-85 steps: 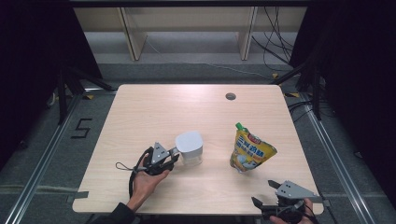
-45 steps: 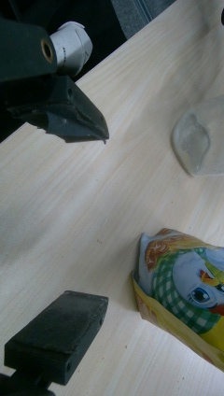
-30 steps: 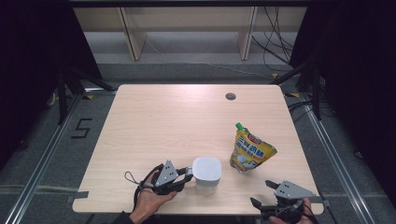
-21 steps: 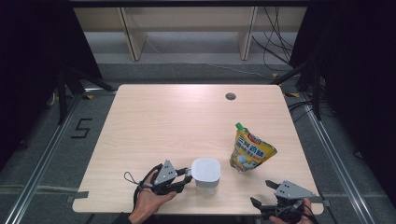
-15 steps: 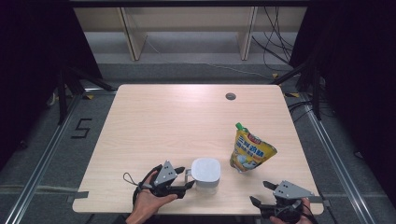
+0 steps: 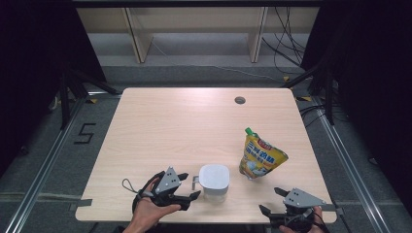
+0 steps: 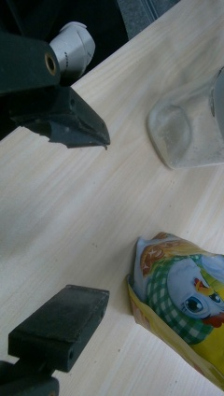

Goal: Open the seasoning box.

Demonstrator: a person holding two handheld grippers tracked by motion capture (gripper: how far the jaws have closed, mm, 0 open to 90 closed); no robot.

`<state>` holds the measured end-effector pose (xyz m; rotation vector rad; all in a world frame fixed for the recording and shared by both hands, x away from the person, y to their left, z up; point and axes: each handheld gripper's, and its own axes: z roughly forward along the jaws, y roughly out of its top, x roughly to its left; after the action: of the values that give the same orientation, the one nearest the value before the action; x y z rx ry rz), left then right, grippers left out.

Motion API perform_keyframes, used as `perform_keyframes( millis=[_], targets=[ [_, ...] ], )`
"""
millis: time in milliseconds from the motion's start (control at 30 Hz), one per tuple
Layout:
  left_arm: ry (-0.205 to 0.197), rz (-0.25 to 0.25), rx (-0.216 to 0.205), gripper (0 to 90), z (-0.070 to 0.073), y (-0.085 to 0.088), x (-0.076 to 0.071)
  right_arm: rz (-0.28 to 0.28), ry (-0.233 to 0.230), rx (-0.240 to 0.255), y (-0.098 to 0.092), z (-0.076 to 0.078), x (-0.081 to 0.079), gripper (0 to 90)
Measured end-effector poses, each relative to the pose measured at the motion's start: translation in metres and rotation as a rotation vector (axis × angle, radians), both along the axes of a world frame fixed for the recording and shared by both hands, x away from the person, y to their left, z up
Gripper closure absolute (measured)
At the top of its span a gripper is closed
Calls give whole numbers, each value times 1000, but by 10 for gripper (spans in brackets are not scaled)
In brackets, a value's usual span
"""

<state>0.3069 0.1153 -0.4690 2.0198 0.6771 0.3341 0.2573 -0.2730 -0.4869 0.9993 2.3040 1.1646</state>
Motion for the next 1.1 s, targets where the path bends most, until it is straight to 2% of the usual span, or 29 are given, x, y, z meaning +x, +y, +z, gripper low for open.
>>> perform_keyframes(
  millis=[33, 67, 133, 167, 233, 267, 300, 333, 367, 400, 467, 500, 567, 600, 667, 700, 800, 867, 900, 933, 967, 1000, 1033, 1067, 1100],
  targets=[
    [1, -2, -12, 324, 1, 1, 1, 2, 11, 4, 0, 0, -1, 238],
    [12, 1, -21, 363, 2, 2, 1, 8, 4, -2, 0, 0, -1, 239],
    [-12, 8, -48, 461, 4, 5, 0, 7, -1, -5, 0, 0, -1, 242],
    [-45, -1, -47, 563, 6, 7, -1, 12, 4, -6, 0, 0, -1, 253],
    [-55, -3, -53, 599, 8, 8, -2, 15, -4, -17, 0, -1, 0, 257],
    [-73, -13, -54, 687, 10, 10, -2, 5, 21, -4, 2, -1, -2, 259],
    [-85, -11, -52, 754, 12, 10, -2, 22, 4, -13, 1, -1, 0, 259],
    [-101, -12, -63, 836, 16, 11, -3, 24, 11, -13, 2, -2, 0, 266],
    [-101, -12, -63, 859, 16, 11, -3, 24, 11, -13, 2, -2, 0, 266],
    [-110, -16, -70, 859, 18, 10, -3, 16, 2, -16, 1, -2, 1, 268],
    [-133, -17, -70, 888, 22, 9, -1, 11, 15, -21, 4, -3, 2, 285],
    [-128, -13, -74, 889, 23, 8, 0, 18, -12, -24, 4, -3, 3, 293],
    [-130, -13, -78, 890, 26, 6, 2, 22, -16, -15, 7, -2, 3, 295],
    [-118, -13, -92, 890, 27, 4, 3, 36, -32, -24, 8, -2, 5, 299],
    [-132, -25, -73, 890, 29, 4, 5, 41, -48, -20, 9, -1, 4, 325],
    [-120, -16, -80, 890, 28, 2, 5, 46, -64, -30, 9, 0, 6, 334],
    [-105, -22, -99, 890, 28, -2, 8, 33, -45, -19, 10, 0, 5, 344],
    [-114, -38, -86, 890, 30, -4, 10, 19, -41, -10, 10, 0, 6, 363],
    [-102, -35, -101, 890, 30, -7, 10, 19, -35, 0, 10, 1, 7, 365],
    [-104, -35, -94, 890, 31, -9, 10, 24, -51, -6, 9, 1, 8, 367],
    [-101, -39, -94, 889, 32, -11, 11, 19, -45, 0, 10, 1, 7, 369],
    [-110, -53, -93, 889, 32, -12, 13, 34, -69, -6, 9, 1, 9, 371],
    [-90, -34, -103, 889, 32, -14, 11, 34, -69, -6, 9, 1, 9, 371],
    [-122, -67, -80, 890, 33, -14, 15, 29, -53, 2, 9, 2, 8, 371],
    [-102, -48, -84, 889, 32, -15, 13, 30, -60, -3, 9, 2, 9, 371]
  ],
)
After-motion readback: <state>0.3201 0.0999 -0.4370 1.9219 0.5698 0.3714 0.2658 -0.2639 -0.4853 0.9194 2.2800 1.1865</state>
